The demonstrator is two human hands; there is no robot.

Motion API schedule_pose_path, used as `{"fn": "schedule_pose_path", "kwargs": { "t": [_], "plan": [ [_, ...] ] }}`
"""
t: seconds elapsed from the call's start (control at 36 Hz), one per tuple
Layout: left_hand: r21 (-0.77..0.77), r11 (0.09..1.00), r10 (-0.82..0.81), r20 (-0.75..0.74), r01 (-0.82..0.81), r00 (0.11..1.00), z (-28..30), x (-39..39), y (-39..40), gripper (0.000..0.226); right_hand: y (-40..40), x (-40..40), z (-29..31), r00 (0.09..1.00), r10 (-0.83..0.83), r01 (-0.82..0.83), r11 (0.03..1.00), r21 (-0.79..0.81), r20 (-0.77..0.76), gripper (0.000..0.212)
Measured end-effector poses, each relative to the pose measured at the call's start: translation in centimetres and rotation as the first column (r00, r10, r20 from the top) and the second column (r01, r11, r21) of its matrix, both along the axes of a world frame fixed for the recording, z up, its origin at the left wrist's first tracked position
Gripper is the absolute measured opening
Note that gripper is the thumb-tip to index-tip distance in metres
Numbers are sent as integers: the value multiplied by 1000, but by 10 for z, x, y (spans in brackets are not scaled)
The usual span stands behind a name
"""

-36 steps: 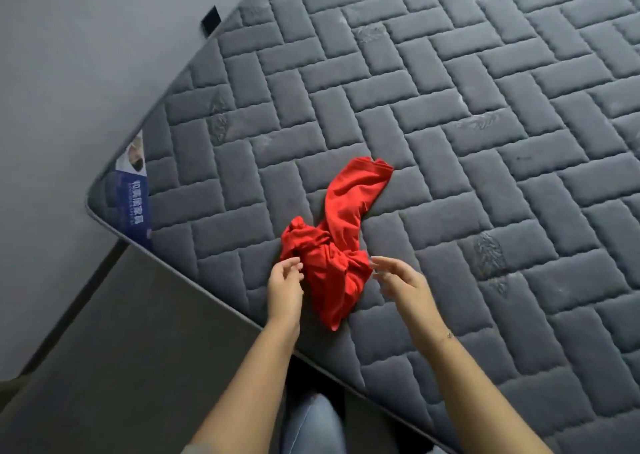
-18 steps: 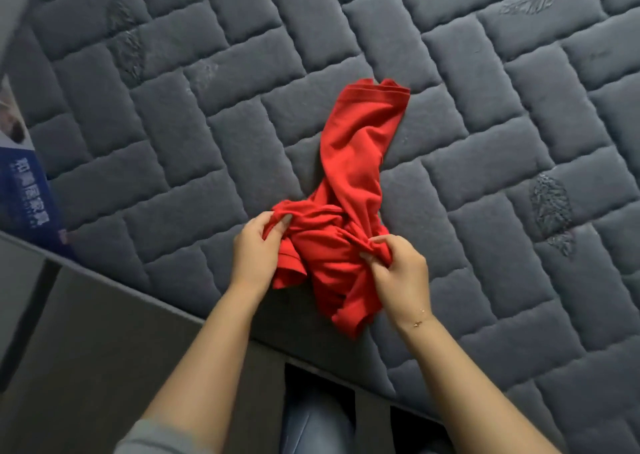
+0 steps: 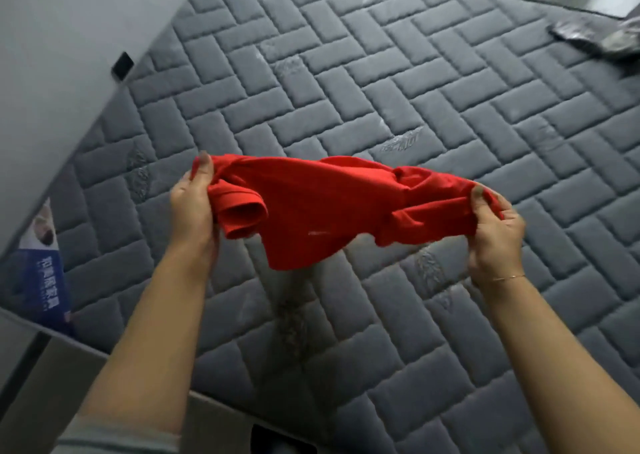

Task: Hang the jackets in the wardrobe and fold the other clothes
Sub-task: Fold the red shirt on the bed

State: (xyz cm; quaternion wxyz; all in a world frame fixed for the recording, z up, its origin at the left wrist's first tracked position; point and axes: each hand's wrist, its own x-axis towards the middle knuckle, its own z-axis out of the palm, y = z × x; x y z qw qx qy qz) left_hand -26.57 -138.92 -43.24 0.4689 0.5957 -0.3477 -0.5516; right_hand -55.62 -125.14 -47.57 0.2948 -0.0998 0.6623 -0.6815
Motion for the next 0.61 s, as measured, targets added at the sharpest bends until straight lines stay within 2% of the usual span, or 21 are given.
{"fn": "schedule_pose_path", "kwargs": {
  "t": [0.08, 0.14, 0.22, 0.31, 0.33, 0.39, 0.44, 0.5, 0.56, 0.61],
  "plan": [
    [-23, 1000, -8, 10, 8, 1000, 17, -4, 7, 22, 11, -20, 18, 991, -33, 42, 997, -68, 130, 10],
    [27, 997, -78, 89, 76, 993, 7, -3, 22, 23, 26, -27, 17, 983, -58, 67, 997, -46, 173, 12],
    [224, 955, -252, 273, 193, 928, -42, 0, 64, 28, 63, -33, -14, 979, -120, 101, 988, 119, 168, 19],
    [409, 884, -378, 346, 224, 859, -104, 14, 117, 30, 113, -30, -64, 977, -109, 42, 940, 338, 183, 22],
    [458, 855, -433, 375, 242, 820, -124, 20, 134, 27, 131, -29, -81, 977, -95, 7, 908, 419, 191, 21],
    [570, 788, -505, 383, 232, 773, -160, 32, 164, 6, 164, -24, -112, 975, -67, -72, 804, 590, 211, 20],
    [645, 743, -548, 433, 179, 716, -185, 38, 186, 31, 190, -21, -135, 980, -32, -121, 690, 714, 196, 35],
    [648, 743, -575, 488, 169, 657, -198, 37, 196, 42, 204, -20, -149, 988, 62, -148, 605, 782, 139, 42],
    [620, 757, -582, 498, 206, 643, -206, 29, 193, 42, 202, -19, -156, 977, 195, -180, 570, 802, 81, 39],
    [580, 785, -566, 528, 218, 634, -212, 18, 183, 44, 190, -16, -161, 957, 278, -241, 614, 752, 79, 39]
  ]
}}
